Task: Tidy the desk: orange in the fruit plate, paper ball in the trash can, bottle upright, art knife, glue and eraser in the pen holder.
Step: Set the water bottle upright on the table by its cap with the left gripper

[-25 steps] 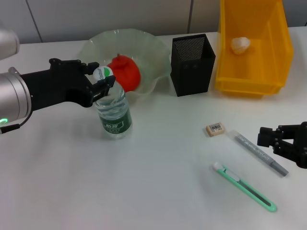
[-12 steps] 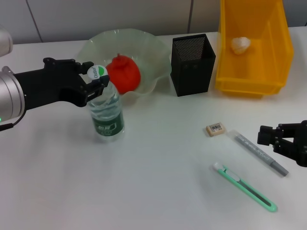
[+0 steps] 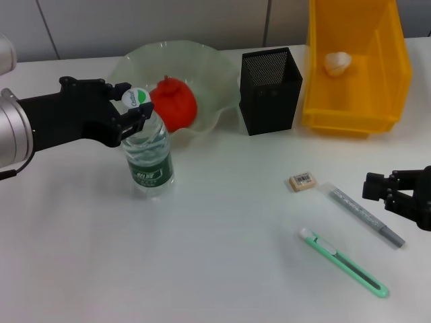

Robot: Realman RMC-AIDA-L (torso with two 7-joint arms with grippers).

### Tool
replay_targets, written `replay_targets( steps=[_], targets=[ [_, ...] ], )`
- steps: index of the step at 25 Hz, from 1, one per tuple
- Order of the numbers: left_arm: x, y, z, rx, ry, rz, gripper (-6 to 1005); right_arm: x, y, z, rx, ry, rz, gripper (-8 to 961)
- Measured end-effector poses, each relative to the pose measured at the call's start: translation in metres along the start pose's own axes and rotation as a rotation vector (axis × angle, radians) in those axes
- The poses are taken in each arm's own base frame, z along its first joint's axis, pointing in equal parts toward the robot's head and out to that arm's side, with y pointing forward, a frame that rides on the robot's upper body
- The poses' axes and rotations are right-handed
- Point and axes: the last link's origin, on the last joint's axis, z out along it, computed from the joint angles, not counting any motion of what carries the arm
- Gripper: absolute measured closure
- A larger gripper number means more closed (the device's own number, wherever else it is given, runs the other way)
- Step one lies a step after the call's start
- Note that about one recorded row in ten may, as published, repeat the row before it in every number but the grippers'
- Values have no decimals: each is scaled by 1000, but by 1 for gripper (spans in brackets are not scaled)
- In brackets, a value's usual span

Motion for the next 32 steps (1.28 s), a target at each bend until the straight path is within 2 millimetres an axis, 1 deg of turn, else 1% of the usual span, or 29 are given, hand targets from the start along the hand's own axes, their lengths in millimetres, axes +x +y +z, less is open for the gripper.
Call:
replay_targets(
  steps=[32],
  targets=[
    [-14, -6, 1, 8, -23, -15, 568, 0, 1, 0, -6, -1, -1, 801]
  ],
)
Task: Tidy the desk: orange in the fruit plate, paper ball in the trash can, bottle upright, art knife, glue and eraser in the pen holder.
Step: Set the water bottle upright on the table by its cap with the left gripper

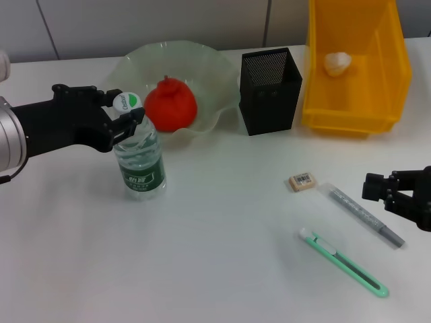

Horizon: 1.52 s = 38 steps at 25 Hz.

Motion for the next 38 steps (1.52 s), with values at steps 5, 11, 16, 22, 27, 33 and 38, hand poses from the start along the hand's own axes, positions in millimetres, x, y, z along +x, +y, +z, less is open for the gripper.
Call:
replay_targets(
  steps=[5, 11, 16, 22, 27, 33, 38],
  targets=[
    [0, -1, 0, 1, -1, -2, 568, 0, 1, 0, -4, -2, 1, 807],
    [-1, -1, -1, 0, -3, -10, 568, 0, 2, 0, -9, -4, 2, 813],
    [-1, -1, -1, -2, -4, -14, 568, 0, 3, -2, -9, -14, 4, 818],
    [0, -1, 0, -4, -3, -14, 568, 0, 2, -2, -6, -16, 5, 819],
    [0, -3, -1, -2, 4, -27, 568, 0, 2, -2, -6, -17, 4, 819],
    [0, -5, -3, -3, 8, -49, 568, -1, 2, -2, -8, -18, 2, 817],
    [1, -5, -4, -11, 9, -50, 526, -2, 2, -1, -9, -18, 1, 816]
  ],
)
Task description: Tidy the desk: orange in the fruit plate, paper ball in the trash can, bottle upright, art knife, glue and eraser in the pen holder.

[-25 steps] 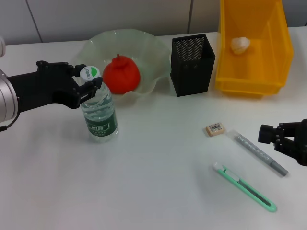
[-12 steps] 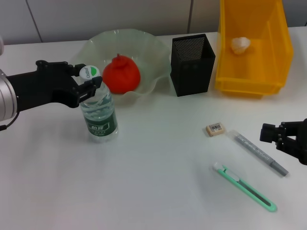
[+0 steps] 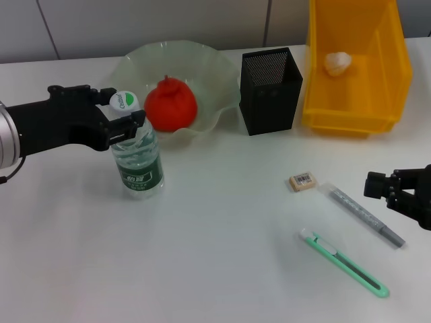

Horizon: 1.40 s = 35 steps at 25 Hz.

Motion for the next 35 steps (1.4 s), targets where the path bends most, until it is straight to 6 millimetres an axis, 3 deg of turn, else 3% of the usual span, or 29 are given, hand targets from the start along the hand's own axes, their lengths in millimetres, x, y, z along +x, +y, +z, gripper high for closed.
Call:
replay_targets(
  steps=[5, 22, 31, 35],
  targets=[
    [1, -1, -1, 1, 6, -6, 386, 0, 0, 0, -1, 0, 0, 814],
    [17, -9, -8, 25, 112, 8, 357, 0, 0, -1, -1, -1, 0, 809],
    [31, 12, -20, -141, 234, 59, 365, 0, -1, -2, 16, -16, 5, 807],
    [31, 12, -20, -141, 234, 59, 372, -1, -4, -4, 33, -33, 21, 806]
  ],
)
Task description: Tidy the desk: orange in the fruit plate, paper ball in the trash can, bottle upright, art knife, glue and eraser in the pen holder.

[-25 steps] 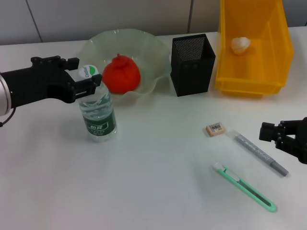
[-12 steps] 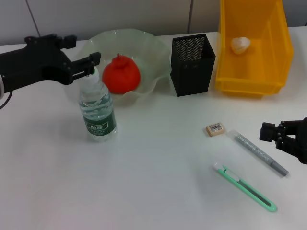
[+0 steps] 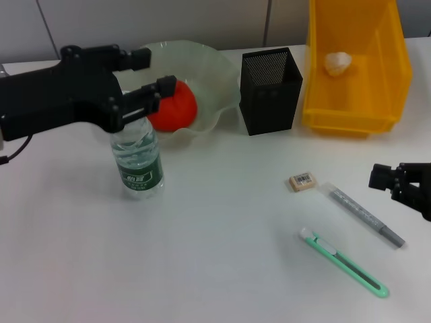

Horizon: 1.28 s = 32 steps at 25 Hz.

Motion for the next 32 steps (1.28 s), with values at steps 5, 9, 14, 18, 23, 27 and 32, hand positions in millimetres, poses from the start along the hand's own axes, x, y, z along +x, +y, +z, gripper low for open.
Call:
replay_targets(
  steps=[5, 9, 14, 18, 23, 27, 32],
  targets=[
    [3, 10, -10, -138, 20, 14, 494, -4, -6, -3, 34, -17, 79, 804],
    [-8, 13, -15, -205, 13, -5, 623, -9, -8, -4, 33, -9, 132, 803],
    [-20, 22, -15, -297, -13, 15, 779, -19, -6, -5, -9, 15, 178, 802],
    [-29, 28, -15, -364, -29, 31, 921, -30, 0, -10, -51, 42, 212, 801],
    [-41, 27, -9, -384, -53, 22, 988, -43, 2, -12, -49, 128, 258, 756],
    [-44, 23, -5, -377, -78, 33, 996, -55, 3, -14, -28, 189, 295, 669],
    [-50, 20, 2, -382, -103, 20, 996, -79, 7, -14, 21, 311, 310, 674]
  ],
)
